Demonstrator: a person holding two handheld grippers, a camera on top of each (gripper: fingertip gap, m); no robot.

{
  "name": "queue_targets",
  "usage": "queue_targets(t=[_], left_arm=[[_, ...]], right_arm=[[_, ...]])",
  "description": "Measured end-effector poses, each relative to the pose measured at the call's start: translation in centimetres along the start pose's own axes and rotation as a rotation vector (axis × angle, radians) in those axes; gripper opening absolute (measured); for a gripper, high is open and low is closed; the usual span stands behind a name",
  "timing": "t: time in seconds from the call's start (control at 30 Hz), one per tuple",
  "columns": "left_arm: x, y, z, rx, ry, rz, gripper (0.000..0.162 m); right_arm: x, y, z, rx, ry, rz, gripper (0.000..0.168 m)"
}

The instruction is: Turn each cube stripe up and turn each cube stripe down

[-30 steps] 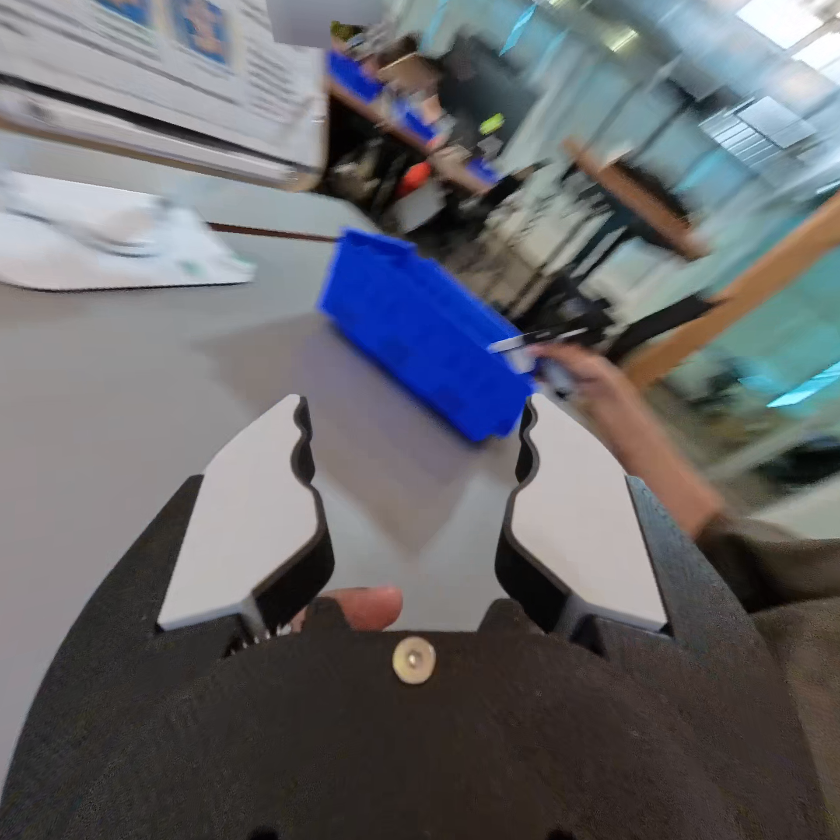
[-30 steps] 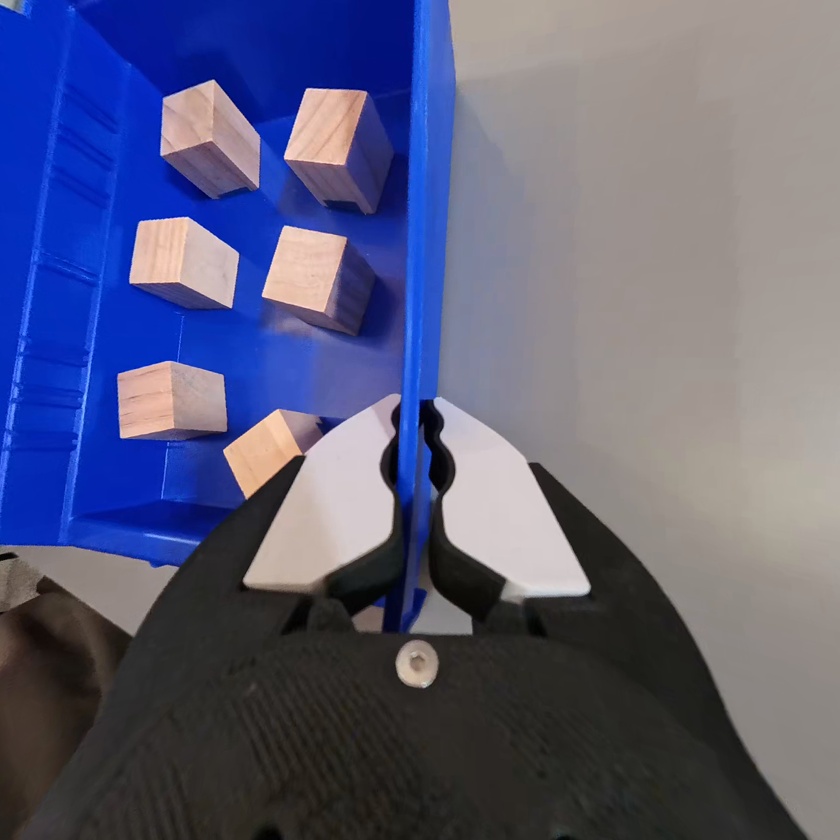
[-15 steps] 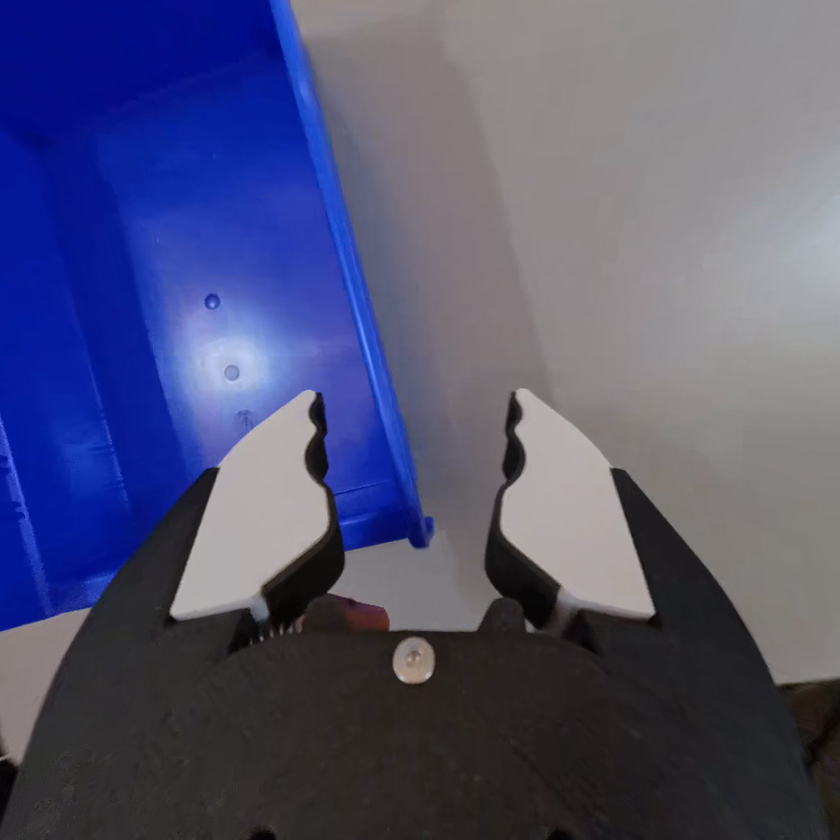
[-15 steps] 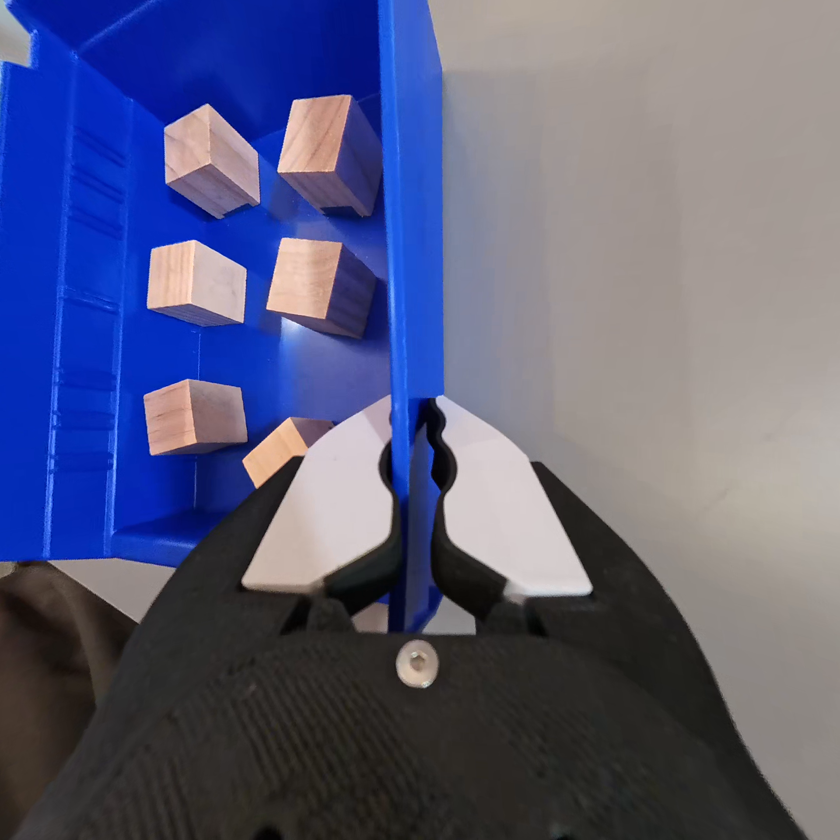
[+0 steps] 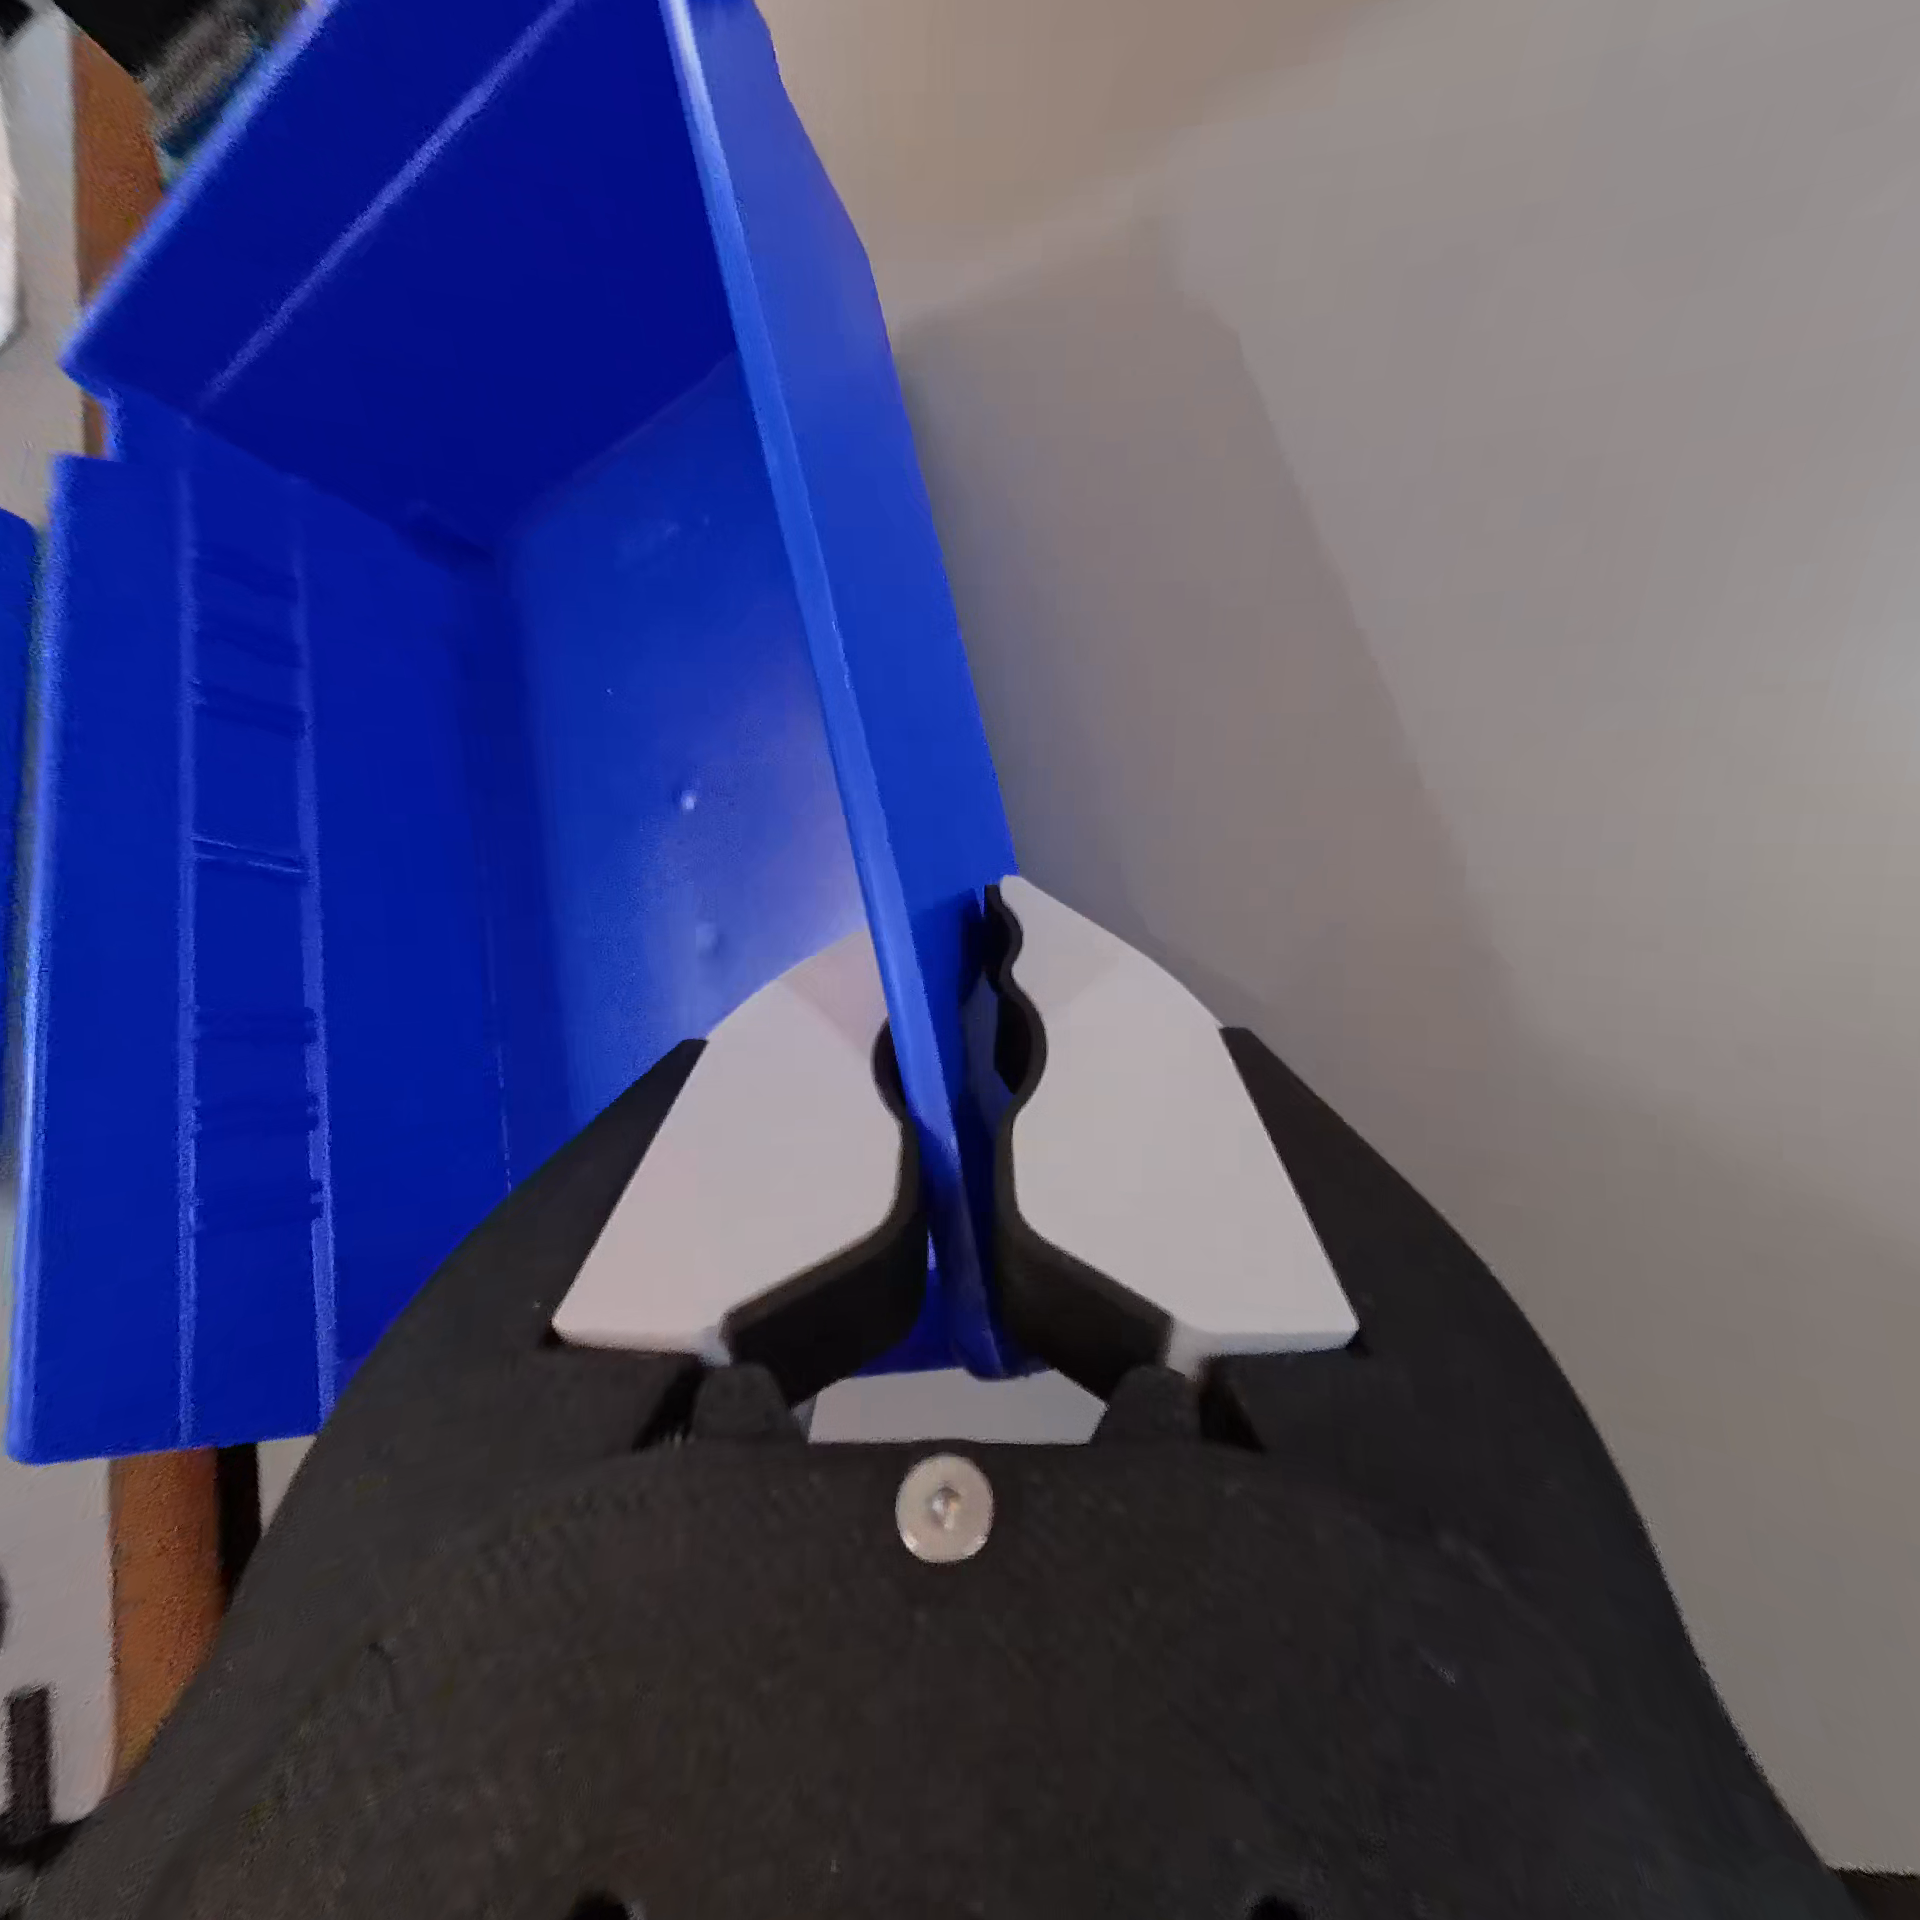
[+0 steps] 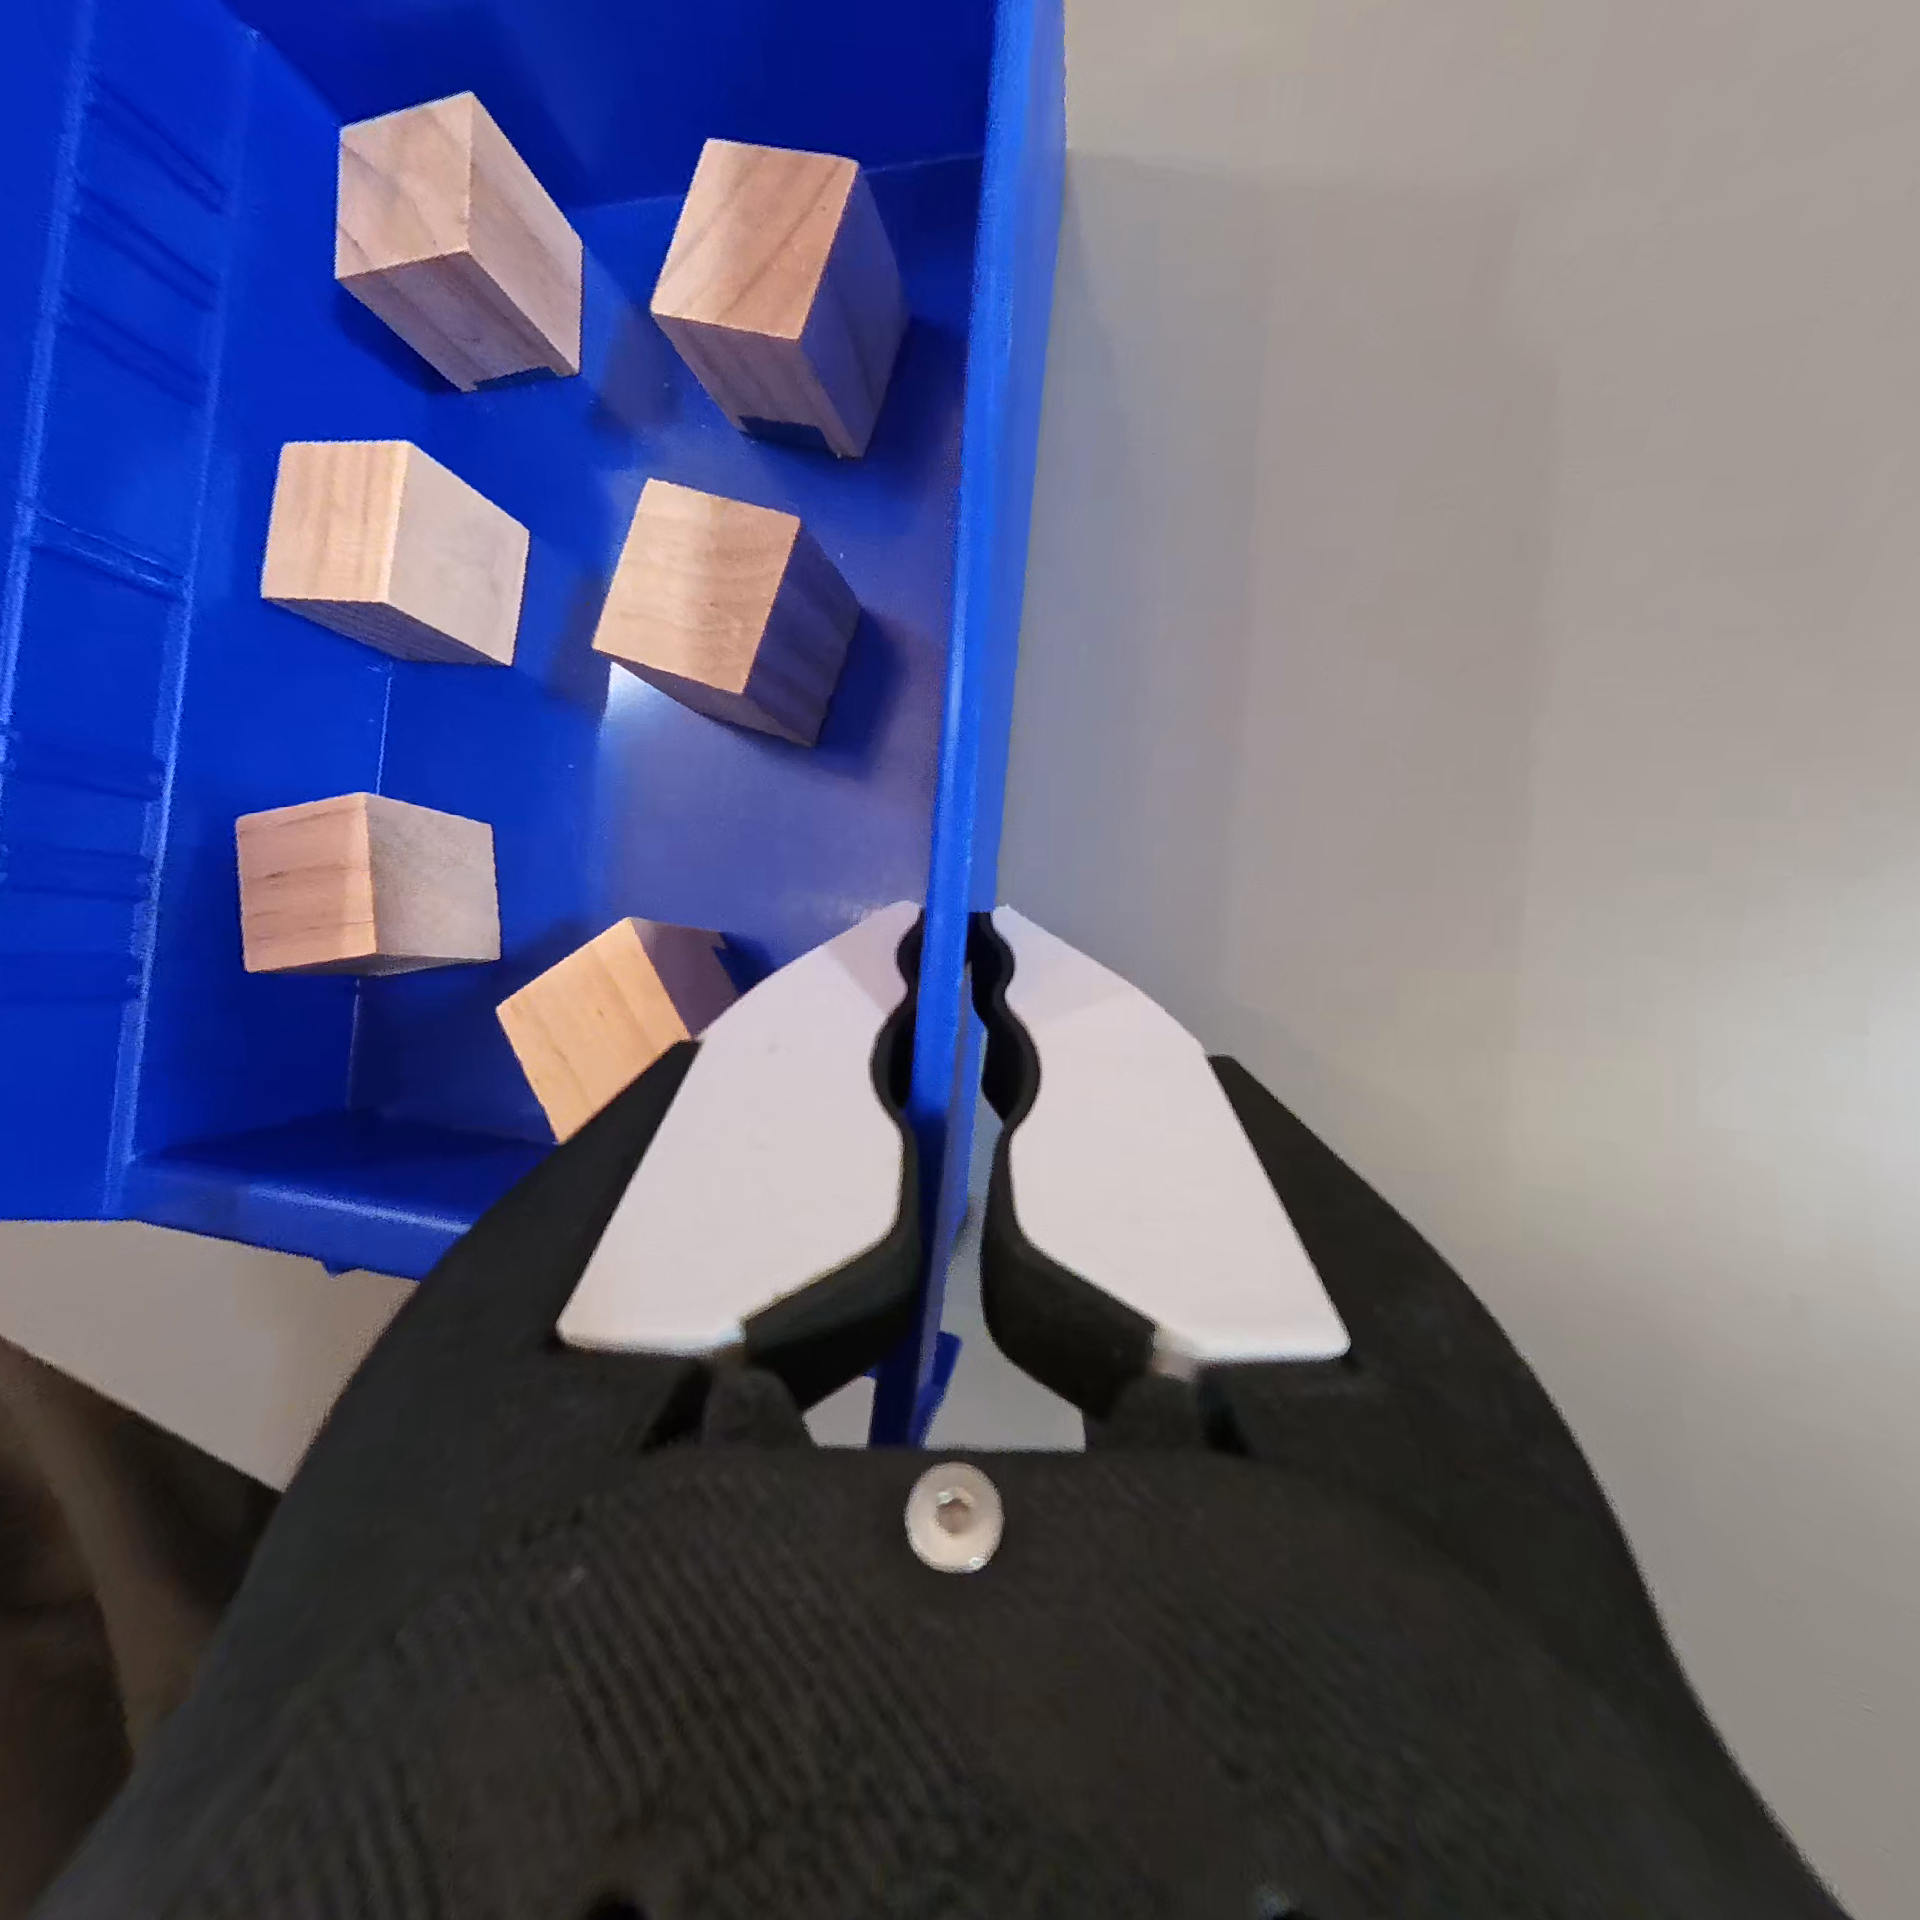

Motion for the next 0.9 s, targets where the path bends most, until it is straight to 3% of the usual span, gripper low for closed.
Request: queue_targets(t=[0.13,0.27,0.5,0.67,0.9], left_arm=[[1.0,-2.6,3.5,-0.132,0.060,0.095,0.007],[2.5,-4.2,7.4,-0.223,0.013,0.064,0.007],[5.4,-5.1,13.2,-0.301,-0.043,0.084,0.006],[7.9,-4.8,15.2,-0.338,-0.085,0.144,0.006],[12.0,-3.9,16.3,-0.397,-0.143,0.247,0.007]], right_arm=[[3.8,-2.2,-1.8,-0.046,0.004,0.044,0.007],[8.9,-5.1,-3.8,-0.066,-0.049,0.114,0.008],[19.3,-11.4,-10.1,-0.033,-0.179,0.185,0.008],[27.5,-17.1,-15.3,-0.036,-0.191,0.216,0.008],[39.0,-22.3,-20.5,-0.074,-0.211,0.089,0.011]])
Point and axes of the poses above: each gripper's, where its closed fingertips meet, z back along the fingers, y out of its underside, x = y × z across the jaws, the point moved 3 cm from there along z, back along the fingers, and after that the axes turned 14 degrees about z, right-handed, at the moved point
